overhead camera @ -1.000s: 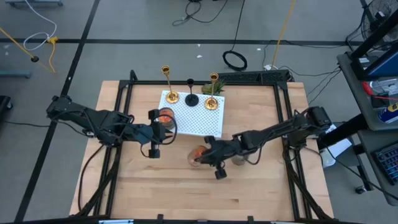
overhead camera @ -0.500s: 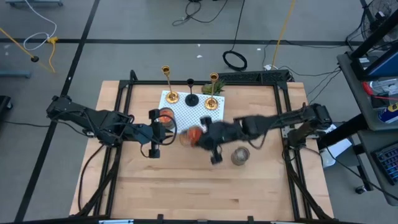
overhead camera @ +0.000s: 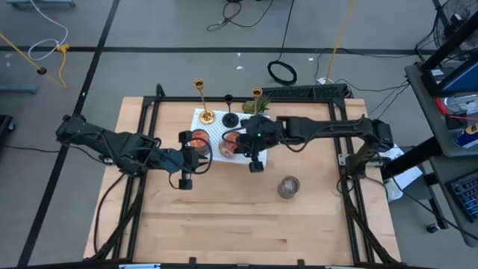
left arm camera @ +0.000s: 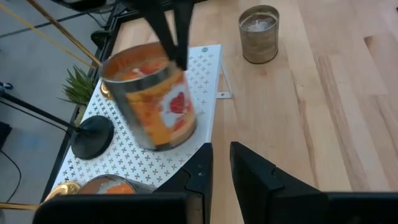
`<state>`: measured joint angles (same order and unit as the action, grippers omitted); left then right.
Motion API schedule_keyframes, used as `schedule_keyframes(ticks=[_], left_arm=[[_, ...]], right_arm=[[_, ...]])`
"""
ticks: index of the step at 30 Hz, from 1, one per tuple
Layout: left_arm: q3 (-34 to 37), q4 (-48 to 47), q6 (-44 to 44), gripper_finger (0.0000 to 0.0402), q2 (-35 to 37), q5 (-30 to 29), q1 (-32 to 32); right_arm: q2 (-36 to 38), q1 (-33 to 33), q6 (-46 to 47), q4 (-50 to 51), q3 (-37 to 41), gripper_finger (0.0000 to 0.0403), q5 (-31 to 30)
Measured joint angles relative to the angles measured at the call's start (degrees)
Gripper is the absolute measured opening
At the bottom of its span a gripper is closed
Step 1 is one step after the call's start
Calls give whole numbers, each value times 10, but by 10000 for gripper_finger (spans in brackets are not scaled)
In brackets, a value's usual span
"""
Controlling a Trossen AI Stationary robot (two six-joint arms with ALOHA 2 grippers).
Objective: Pick & Place candle stick holders
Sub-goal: Put the left orange scented candle on the shelf
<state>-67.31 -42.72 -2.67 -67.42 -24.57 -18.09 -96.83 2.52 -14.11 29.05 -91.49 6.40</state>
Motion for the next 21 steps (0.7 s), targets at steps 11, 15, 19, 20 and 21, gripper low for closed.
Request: schedule_keyframes(ticks=[11,15,19,20,21], left_arm=[[0,1,4,63,0,0,0],[0,2,6,63,0,0,0],[0,2,6,63,0,0,0],[0,3,6,63,0,0,0],[0,3,6,63,0,0,0]], right_arm=[[-6,20,-1,11,5,8,-3],[-5,21,-3,-7,18,13,-2],[-5,20,-3,-16,19,26,-2],[-5,21,-4,-19,19,30,-2],[-5,21,-6,-21,19,34,-2]])
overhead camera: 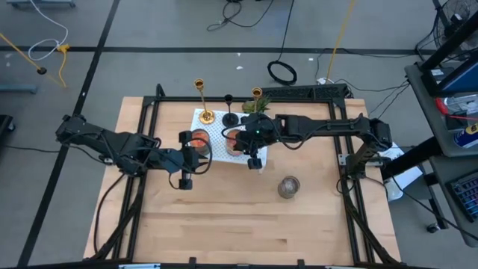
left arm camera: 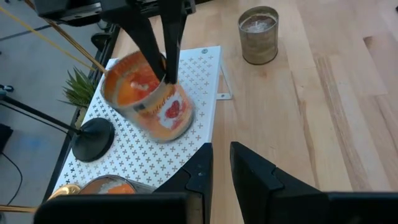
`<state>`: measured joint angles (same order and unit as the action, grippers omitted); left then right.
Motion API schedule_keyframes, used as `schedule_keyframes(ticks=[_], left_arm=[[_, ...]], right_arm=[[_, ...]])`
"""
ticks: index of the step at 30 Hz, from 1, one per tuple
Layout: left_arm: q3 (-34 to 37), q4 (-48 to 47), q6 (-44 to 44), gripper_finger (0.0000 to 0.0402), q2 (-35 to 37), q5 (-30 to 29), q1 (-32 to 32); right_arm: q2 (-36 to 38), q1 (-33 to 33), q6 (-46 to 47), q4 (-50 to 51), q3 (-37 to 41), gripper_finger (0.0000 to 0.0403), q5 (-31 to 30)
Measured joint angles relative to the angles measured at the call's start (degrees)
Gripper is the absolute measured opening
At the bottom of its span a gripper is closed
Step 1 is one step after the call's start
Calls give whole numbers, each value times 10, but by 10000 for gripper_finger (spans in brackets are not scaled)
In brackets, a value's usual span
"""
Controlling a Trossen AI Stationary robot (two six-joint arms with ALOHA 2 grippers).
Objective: Pick & Place candle stick holders
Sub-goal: Put the left orange scented candle on the shelf
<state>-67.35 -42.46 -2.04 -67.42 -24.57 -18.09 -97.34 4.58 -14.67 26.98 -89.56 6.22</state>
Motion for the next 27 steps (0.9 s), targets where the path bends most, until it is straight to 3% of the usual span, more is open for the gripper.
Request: schedule_keyframes(ticks=[14,20,27], left_arm=[[0,0,-1,63,0,0,0],[0,0,-2,63,0,0,0],[0,-1,-17,63,0,0,0]], right_arm=[[-1,0,-17,-28,1,95,-1],[31,-11,-11,-30,1,115,-3],[62,-17,56,0,2,123,-4]])
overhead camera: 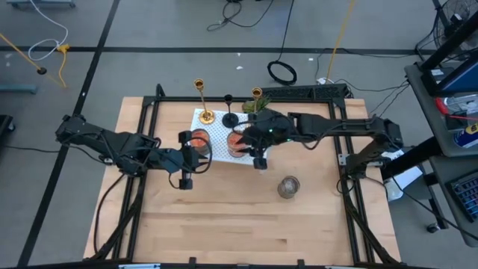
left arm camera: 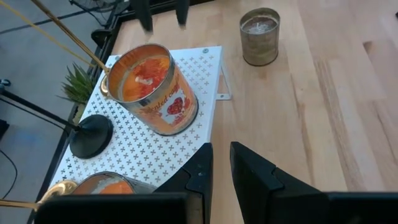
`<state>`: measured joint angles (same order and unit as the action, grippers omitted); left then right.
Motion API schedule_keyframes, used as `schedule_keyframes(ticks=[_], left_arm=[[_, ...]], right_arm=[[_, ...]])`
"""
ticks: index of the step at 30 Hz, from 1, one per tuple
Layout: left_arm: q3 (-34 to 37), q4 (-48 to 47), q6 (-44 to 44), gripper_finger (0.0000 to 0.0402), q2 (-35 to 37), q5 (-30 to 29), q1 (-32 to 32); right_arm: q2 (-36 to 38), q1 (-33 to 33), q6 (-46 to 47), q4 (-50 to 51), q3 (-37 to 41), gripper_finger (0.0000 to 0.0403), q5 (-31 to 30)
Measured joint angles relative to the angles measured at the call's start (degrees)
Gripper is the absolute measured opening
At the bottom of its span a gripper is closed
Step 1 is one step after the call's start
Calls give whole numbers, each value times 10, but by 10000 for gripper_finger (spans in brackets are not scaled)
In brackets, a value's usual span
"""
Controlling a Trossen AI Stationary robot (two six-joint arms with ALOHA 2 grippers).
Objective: Pick & Place candle stick holders
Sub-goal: Put the left orange scented candle on the shelf
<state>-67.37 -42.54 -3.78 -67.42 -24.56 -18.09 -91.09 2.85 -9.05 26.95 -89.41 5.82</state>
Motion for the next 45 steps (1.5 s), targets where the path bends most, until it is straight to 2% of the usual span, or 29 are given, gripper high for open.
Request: schedule_keyframes(ticks=[4,7,11,16,18,21,25,34,45], left_arm=[[0,0,-13,63,2,0,-1],[0,-3,-14,63,16,-1,-8],[0,-2,-20,63,46,-17,-12],[0,-2,-20,63,84,-40,-12],[0,-2,-20,63,94,-44,-12],[0,-2,-25,63,104,-45,-12],[0,-1,-26,63,106,-45,-12],[0,7,-24,63,104,-46,-11],[0,19,-10,63,104,-55,-11]], right_arm=[[27,0,15,56,14,121,0],[52,-3,19,46,67,121,0],[94,-3,32,-48,170,121,-7],[124,10,56,-201,291,121,-129],[124,23,67,-243,319,121,-126],[121,40,87,-293,354,121,-73],[114,55,99,-350,376,121,-40],[111,57,100,-414,392,121,-25],[51,57,105,-469,393,121,-11]])
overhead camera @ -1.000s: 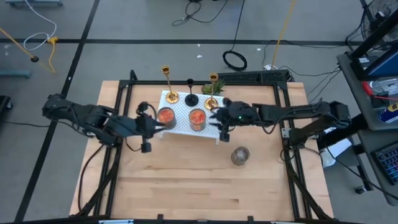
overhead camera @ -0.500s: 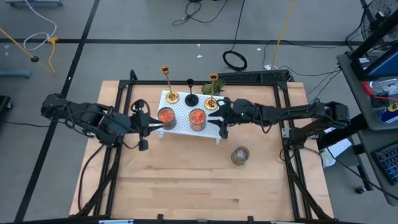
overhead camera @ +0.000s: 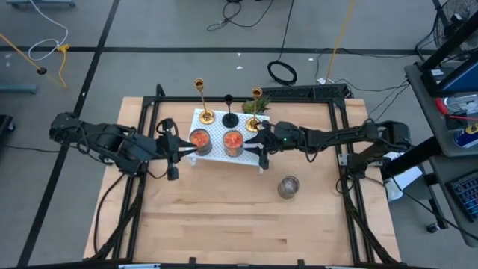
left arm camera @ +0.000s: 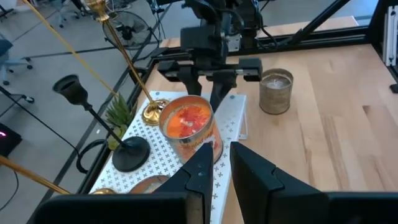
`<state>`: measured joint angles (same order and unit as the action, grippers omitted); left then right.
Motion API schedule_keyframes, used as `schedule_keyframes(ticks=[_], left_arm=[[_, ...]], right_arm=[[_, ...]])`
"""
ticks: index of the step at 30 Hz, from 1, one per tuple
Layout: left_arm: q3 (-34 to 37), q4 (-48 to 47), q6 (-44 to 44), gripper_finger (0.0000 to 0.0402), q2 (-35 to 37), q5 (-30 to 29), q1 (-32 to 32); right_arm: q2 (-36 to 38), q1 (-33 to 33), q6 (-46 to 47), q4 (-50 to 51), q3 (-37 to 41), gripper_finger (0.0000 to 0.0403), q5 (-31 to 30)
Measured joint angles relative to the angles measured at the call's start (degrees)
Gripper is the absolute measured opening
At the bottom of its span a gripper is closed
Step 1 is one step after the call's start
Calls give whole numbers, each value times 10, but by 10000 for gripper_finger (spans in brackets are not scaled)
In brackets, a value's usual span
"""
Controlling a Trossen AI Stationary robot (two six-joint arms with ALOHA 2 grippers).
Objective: Pick & Place candle stick holders
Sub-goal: Put the left orange scented candle on the shelf
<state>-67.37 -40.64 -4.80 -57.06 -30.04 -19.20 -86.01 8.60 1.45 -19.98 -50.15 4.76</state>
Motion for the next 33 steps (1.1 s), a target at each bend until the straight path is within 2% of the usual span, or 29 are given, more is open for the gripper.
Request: schedule_keyframes(ticks=[14,33], left_arm=[[0,10,6,63,0,0,0],[0,15,4,63,0,0,0]], right_arm=[[-2,5,9,-51,-1,121,-3],[-21,5,15,-65,0,121,-2]])
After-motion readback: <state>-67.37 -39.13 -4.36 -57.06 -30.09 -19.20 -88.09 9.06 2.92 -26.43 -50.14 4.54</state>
